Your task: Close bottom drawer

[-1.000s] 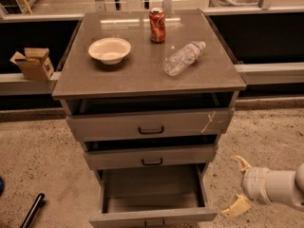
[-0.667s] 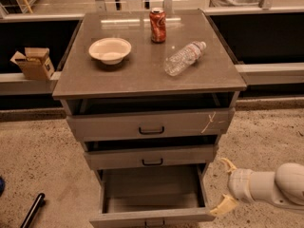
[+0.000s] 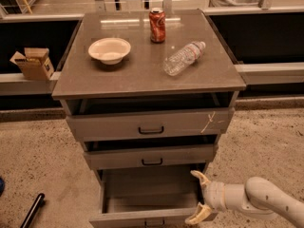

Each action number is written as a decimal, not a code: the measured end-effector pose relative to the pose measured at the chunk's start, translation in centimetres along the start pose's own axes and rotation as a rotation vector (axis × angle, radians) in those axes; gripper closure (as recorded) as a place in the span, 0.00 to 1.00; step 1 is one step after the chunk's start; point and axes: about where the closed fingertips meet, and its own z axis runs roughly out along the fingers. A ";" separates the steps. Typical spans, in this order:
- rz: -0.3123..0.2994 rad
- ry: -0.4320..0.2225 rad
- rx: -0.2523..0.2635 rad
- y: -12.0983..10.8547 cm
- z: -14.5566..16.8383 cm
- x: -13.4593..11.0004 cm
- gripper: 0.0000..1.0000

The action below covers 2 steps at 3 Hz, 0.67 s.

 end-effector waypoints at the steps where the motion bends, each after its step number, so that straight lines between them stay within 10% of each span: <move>1: 0.049 -0.030 -0.041 1.5 2.2 1.9 0.00; 2: 0.112 -0.003 -0.057 0.6 3.9 5.7 0.00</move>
Offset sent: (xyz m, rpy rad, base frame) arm 0.0133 -0.0111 -0.1173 0.0229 0.2004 -0.0444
